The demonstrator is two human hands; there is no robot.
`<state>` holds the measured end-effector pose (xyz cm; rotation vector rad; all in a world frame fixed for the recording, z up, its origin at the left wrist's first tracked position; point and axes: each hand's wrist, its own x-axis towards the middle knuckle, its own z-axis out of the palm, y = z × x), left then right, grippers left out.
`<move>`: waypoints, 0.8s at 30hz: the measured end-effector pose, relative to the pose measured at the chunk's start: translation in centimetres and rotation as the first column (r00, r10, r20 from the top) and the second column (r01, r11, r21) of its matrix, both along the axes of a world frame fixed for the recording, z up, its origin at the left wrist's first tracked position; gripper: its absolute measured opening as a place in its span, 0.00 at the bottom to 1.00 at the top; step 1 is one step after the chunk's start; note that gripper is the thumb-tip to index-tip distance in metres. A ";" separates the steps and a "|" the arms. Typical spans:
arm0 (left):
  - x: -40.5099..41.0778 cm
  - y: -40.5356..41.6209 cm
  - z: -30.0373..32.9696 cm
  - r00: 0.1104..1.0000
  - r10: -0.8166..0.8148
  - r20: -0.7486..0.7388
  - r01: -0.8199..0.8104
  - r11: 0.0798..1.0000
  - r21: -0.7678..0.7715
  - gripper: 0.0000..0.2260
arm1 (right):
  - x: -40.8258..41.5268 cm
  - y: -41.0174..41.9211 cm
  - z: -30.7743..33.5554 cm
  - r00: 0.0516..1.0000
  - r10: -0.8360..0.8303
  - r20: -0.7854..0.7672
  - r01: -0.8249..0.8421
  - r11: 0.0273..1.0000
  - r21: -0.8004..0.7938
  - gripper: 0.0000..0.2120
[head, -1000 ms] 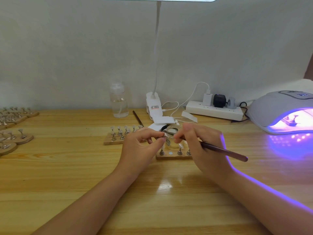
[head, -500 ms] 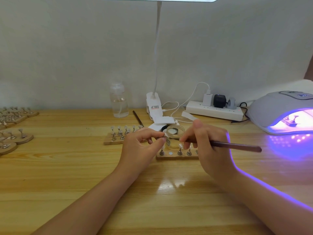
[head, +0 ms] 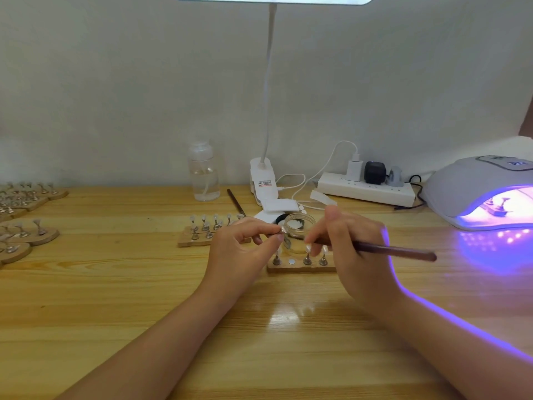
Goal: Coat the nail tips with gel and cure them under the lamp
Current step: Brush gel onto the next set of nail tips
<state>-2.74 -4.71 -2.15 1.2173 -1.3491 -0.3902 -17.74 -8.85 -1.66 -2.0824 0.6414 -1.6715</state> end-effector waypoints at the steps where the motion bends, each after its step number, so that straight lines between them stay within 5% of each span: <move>1: 0.0 0.0 0.0 1.000 -0.001 0.000 0.001 1.000 0.001 0.12 | -0.1 0.0 0.0 0.999 0.017 0.034 -0.018 0.999 0.032 0.25; 6: -0.1 -0.1 0.1 1.000 0.005 0.003 -0.005 1.000 0.002 0.12 | 0.2 -0.1 0.1 1.000 -0.010 -0.010 0.009 0.997 -0.081 0.22; 16: -0.2 0.0 0.2 1.000 -0.020 -0.012 0.020 1.000 0.007 0.12 | 0.2 -0.2 0.0 0.998 0.060 0.004 -0.060 0.998 0.037 0.21; 20: -0.3 0.1 0.3 1.000 -0.024 -0.001 0.024 1.000 0.007 0.12 | 0.0 -0.1 -0.1 0.981 0.141 0.131 -0.161 0.974 0.156 0.24; 24: -0.2 0.1 0.2 0.999 -0.034 -0.010 0.034 0.999 0.009 0.10 | 0.2 0.1 0.1 0.988 0.133 0.079 -0.140 0.987 0.084 0.20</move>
